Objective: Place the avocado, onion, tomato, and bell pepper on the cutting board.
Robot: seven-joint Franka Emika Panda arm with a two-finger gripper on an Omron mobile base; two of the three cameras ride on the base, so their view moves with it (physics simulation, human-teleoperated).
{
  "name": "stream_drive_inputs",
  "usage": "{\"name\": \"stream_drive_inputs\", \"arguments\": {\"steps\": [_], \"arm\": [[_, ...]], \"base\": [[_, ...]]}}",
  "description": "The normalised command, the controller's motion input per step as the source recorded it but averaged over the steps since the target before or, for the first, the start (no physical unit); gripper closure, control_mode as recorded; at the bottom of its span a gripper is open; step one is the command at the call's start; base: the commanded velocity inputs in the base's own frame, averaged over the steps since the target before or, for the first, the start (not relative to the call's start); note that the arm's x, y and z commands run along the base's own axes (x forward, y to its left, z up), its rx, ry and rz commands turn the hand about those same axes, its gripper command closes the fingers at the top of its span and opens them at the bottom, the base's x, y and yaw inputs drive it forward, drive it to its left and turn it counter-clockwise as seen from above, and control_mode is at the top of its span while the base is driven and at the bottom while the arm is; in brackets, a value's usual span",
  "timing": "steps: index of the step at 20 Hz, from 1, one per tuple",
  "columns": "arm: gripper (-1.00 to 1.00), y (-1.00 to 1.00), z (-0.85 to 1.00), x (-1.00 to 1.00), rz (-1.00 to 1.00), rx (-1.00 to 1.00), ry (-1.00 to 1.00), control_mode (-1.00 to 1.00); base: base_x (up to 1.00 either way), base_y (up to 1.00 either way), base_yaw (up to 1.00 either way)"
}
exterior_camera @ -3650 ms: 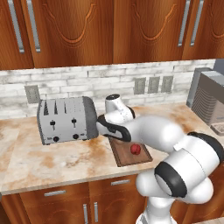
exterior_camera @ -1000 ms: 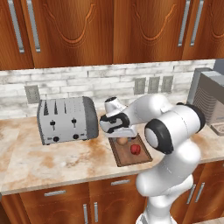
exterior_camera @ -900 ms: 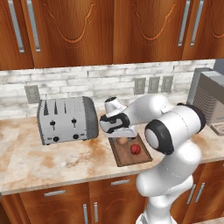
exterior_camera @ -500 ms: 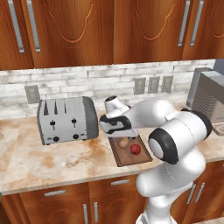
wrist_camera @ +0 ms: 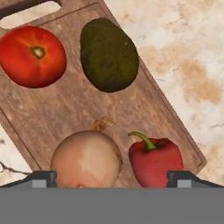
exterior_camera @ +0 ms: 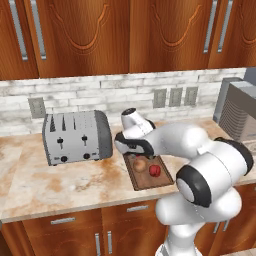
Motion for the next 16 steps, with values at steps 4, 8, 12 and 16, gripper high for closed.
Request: {"name": "stream_drive_inputs", "arguments": {"steps": [4, 8, 12, 16], "arm": [[-1.00, 0.00, 0.60, -0.32, 0.00, -0.01, 0.01, -1.00], [-1.00, 0.07, 0.46, -0.57, 0.00, -0.05, 0.01, -1.00], [-1.00, 0.29, 0.30, -0.64, 0.00, -0.11, 0.00, -1.00], [-1.00, 0.43, 0.31, -0.62, 0.00, -0.15, -0.10, -1.00]], "base": [[0.00, 0.00, 0.00], [0.00, 0.00, 0.00], [0.00, 0.00, 0.00], [0.00, 0.00, 0.00]]}}
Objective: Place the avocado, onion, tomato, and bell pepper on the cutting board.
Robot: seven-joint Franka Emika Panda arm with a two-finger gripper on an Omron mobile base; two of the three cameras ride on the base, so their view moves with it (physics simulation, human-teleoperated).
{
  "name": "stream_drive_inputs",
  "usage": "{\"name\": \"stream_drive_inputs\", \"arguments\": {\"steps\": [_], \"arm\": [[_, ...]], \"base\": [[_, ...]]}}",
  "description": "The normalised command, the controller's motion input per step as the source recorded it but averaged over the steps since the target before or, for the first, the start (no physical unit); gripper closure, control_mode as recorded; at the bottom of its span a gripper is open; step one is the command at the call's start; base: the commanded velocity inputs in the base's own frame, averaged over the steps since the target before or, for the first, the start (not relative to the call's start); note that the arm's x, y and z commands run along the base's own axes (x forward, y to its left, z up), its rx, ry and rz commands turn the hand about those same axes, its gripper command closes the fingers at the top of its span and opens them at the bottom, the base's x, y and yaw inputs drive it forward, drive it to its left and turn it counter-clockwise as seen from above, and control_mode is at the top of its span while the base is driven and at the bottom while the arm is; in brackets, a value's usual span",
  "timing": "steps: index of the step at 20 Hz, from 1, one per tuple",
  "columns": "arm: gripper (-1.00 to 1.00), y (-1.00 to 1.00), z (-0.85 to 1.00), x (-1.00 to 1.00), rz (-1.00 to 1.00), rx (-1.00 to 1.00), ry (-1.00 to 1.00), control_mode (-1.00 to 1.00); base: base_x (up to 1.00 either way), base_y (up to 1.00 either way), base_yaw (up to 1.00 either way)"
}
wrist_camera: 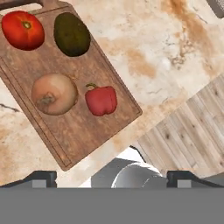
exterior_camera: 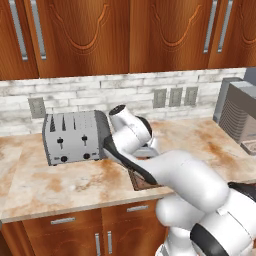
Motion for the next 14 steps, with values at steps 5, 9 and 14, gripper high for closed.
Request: {"name": "stream_drive_inputs", "arguments": {"steps": [5, 9, 14], "arm": [[-1.00, 0.56, 0.19, -0.51, 0.00, -0.18, -0.24, -1.00], [-1.00, 0.59, 0.29, -0.47, 0.00, -0.19, -0.28, -1.00], [-1.00, 0.61, 0.31, -0.30, 0.00, -0.18, -0.27, -1.00]], "base": [[0.00, 0.00, 0.00], [0.00, 0.00, 0.00], [0.00, 0.00, 0.00]]}}
